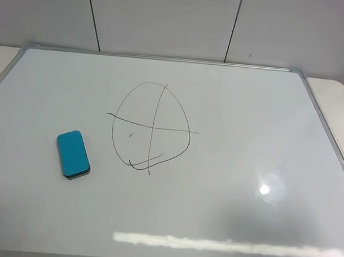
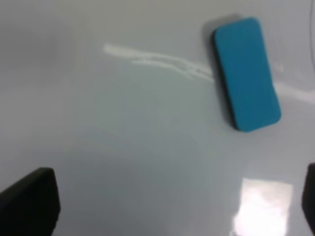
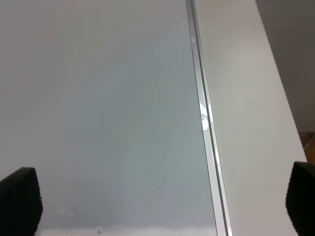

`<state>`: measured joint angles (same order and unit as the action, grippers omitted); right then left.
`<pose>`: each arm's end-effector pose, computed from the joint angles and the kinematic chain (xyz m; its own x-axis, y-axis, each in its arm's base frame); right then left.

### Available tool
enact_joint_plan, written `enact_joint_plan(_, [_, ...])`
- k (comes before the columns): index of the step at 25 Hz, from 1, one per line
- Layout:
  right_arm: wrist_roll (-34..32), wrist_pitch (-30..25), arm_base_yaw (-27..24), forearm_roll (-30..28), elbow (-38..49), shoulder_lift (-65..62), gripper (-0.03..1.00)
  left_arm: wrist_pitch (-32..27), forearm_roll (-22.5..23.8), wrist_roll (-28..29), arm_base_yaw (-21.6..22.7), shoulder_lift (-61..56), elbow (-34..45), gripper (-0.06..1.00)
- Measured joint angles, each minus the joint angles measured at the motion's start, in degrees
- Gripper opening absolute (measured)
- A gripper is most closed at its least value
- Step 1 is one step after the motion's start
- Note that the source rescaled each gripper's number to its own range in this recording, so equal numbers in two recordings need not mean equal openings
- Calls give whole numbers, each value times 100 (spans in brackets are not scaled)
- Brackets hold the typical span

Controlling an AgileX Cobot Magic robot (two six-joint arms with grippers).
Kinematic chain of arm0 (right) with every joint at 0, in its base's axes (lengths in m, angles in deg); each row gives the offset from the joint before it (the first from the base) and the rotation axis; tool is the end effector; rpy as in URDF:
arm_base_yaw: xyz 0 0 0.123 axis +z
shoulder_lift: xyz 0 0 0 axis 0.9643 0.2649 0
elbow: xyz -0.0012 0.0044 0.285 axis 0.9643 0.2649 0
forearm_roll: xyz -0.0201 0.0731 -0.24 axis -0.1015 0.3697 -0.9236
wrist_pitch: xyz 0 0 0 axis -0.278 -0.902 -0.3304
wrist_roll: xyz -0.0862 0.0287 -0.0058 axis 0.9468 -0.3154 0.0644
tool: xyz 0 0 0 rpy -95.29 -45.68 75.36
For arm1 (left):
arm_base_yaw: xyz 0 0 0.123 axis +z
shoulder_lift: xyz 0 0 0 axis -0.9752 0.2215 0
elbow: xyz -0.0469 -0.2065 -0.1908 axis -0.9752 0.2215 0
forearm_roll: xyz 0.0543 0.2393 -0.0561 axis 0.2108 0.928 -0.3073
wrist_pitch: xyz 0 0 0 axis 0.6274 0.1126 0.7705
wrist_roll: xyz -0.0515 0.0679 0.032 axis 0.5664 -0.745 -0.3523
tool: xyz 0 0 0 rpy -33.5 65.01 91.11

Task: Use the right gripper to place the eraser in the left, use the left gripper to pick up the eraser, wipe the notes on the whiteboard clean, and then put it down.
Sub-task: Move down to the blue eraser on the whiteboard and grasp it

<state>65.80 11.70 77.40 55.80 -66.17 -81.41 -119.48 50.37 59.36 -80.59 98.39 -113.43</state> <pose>-0.0089 -0.0057 0.2811 -0.4591 -0.0917 -0.8836 -0.0289 0.9957 -0.0883 0.1386 -0.0131 0.2911 -0.8396 -0.2986 -0.4537 -0.2201 0.9507 -0.2184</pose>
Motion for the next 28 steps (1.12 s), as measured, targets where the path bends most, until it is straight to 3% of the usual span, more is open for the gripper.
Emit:
enact_joint_plan(4, [0,0,0,0,0,0,100,574,242,892,-663,1049,-193,100])
enact_joint_plan(9, [0,0,0,0,0,0,100,1041,1364,2871,-1868,2120,-353,100])
enact_joint_plan(13, [0,0,0,0,0,0,100,1132,1997,3987,-2427,2864,-575,100])
enact_joint_plan(28, [0,0,0,0,0,0,100,1576,1992,4524,-2547,4469,-1020,100])
